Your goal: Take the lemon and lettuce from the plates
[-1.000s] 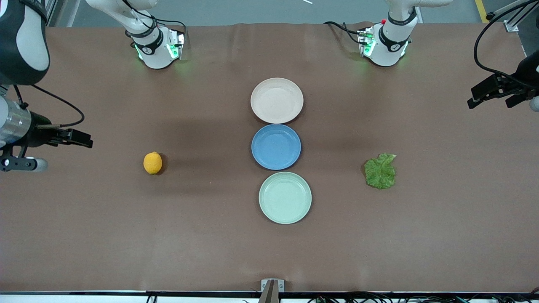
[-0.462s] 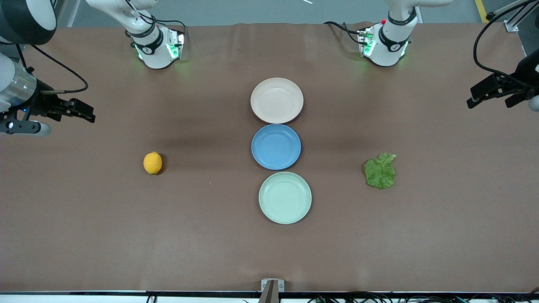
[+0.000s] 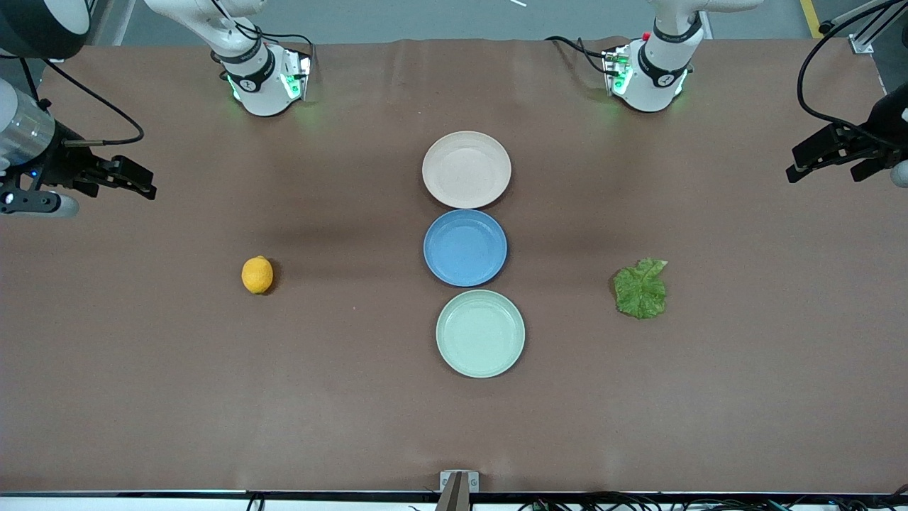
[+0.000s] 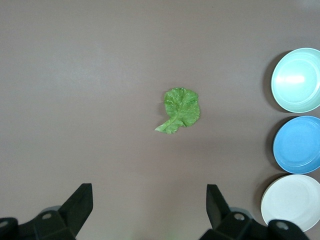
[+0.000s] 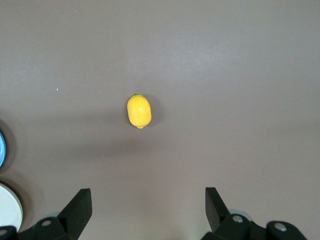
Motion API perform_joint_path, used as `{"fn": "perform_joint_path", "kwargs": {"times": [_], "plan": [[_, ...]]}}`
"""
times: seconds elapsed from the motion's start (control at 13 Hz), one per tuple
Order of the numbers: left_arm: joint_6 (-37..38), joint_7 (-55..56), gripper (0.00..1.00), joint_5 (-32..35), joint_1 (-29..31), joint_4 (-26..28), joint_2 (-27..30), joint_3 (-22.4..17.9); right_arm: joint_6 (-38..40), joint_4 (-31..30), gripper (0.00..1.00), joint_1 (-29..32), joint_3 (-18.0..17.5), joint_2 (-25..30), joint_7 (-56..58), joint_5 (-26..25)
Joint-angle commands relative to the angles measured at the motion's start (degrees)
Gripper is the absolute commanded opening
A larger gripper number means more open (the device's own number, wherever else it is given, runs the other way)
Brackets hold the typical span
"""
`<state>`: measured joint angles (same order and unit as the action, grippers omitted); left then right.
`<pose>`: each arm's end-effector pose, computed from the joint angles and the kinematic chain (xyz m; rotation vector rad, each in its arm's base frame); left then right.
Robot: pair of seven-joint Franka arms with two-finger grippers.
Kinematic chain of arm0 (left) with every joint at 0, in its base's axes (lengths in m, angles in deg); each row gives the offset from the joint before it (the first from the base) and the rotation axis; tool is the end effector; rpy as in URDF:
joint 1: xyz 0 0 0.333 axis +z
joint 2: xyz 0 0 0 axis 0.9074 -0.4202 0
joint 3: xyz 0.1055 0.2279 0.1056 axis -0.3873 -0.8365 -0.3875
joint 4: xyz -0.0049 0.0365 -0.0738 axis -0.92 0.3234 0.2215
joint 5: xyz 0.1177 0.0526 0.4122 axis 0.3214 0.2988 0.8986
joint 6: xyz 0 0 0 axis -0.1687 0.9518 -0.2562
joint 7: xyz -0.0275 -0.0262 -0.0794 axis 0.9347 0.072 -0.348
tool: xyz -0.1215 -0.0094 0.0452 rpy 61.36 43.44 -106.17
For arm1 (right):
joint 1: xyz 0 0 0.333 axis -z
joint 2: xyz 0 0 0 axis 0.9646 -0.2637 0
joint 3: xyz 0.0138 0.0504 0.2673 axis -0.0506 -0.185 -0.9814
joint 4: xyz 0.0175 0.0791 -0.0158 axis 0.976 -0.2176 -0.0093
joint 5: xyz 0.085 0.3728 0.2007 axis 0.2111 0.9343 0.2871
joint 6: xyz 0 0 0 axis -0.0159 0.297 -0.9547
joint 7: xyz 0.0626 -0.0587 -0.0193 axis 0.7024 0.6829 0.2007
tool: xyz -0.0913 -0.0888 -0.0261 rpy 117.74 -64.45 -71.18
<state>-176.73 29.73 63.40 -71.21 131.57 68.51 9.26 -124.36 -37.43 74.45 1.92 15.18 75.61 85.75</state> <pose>0.5838 -0.0200 0.5866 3.0931 0.0326 0.0168 0.5721 0.0109 0.5161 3.1319 -0.0899 -0.0995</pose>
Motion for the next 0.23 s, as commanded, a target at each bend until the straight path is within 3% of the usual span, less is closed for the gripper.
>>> {"fn": "perform_joint_path", "kwargs": {"times": [0.0, 0.15], "plan": [[1.21, -0.21, 1.0, 0.78, -0.36, -1.36, -0.35, 0.34, 0.25, -2.07, 1.0, 1.22, -0.73, 3.17, 0.27, 0.95], [1.12, -0.21, 1.0, 0.87, -0.27, -1.36, -0.35, 0.34, 0.07, -2.16, 1.0, 1.22, -0.73, 3.17, 0.27, 0.95]]}}
